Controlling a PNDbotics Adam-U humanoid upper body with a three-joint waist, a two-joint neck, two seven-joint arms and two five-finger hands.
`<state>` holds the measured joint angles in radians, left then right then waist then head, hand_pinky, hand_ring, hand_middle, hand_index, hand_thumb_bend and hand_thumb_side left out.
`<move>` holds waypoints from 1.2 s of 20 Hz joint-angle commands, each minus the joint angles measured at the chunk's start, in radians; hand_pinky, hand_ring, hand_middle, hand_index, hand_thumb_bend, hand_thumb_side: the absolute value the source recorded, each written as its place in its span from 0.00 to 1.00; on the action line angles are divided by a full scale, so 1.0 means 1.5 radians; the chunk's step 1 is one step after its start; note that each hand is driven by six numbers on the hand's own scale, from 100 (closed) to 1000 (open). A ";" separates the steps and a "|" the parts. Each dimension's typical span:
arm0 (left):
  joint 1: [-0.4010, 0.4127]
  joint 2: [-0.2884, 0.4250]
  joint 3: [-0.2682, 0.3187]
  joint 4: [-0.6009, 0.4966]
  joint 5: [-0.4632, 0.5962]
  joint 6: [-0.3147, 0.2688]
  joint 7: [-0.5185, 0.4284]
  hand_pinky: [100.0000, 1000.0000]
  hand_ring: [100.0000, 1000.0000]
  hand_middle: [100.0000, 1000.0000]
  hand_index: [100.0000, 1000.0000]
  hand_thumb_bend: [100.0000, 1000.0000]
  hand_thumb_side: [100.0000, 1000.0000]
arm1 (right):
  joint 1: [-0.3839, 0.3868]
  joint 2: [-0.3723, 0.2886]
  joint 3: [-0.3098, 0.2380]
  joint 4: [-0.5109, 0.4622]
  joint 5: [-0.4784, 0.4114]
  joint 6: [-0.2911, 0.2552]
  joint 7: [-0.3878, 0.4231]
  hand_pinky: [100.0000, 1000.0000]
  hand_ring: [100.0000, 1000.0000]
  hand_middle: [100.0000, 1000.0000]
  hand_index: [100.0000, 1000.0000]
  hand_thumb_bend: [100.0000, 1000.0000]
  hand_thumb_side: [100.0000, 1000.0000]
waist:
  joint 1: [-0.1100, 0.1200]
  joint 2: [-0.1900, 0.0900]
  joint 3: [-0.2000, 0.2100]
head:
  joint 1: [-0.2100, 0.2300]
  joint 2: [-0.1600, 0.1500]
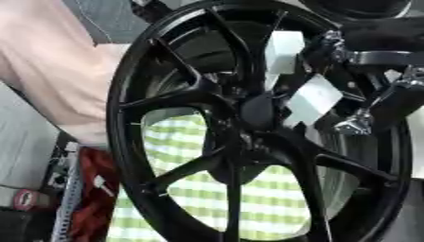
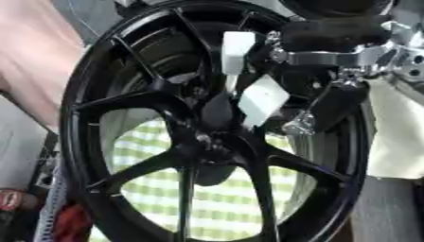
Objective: Pull the pin out of the wheel hub.
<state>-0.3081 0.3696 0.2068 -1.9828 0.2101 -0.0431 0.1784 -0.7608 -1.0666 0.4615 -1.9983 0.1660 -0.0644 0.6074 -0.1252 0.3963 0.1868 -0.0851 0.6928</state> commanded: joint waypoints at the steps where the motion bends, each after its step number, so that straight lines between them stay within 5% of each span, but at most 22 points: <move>1: -0.005 0.007 0.001 -0.011 0.001 -0.001 -0.002 0.84 0.63 0.61 0.79 0.00 0.82 | -0.005 -0.011 -0.008 -0.001 0.000 -0.003 0.003 0.64 0.52 0.50 0.62 0.15 0.00 | 0.004 -0.010 0.001 | 0.001 -0.006; 8: -0.004 0.007 0.001 -0.011 0.001 0.000 -0.002 0.84 0.62 0.61 0.79 0.00 0.82 | -0.011 -0.008 -0.014 -0.001 -0.021 0.010 -0.019 0.61 0.49 0.40 0.52 0.06 0.00 | 0.004 -0.012 0.000 | 0.001 -0.004; 13: -0.004 0.007 0.001 -0.011 0.001 0.000 -0.001 0.84 0.62 0.61 0.79 0.00 0.82 | -0.014 -0.005 -0.019 -0.001 -0.035 0.026 -0.046 0.58 0.47 0.33 0.47 0.19 0.00 | 0.004 -0.014 0.000 | 0.001 -0.004; 24: -0.002 0.008 0.003 -0.011 0.002 0.000 -0.001 0.84 0.63 0.61 0.79 0.00 0.82 | -0.019 -0.002 -0.035 -0.001 -0.062 0.054 -0.074 0.53 0.44 0.30 0.43 0.32 0.00 | 0.004 -0.018 -0.004 | 0.003 -0.004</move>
<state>-0.3078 0.3695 0.2069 -1.9828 0.2102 -0.0435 0.1776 -0.7744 -1.0519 0.4309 -1.9937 0.0830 0.0113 0.5010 -0.1256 0.3959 0.1811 -0.0817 0.6924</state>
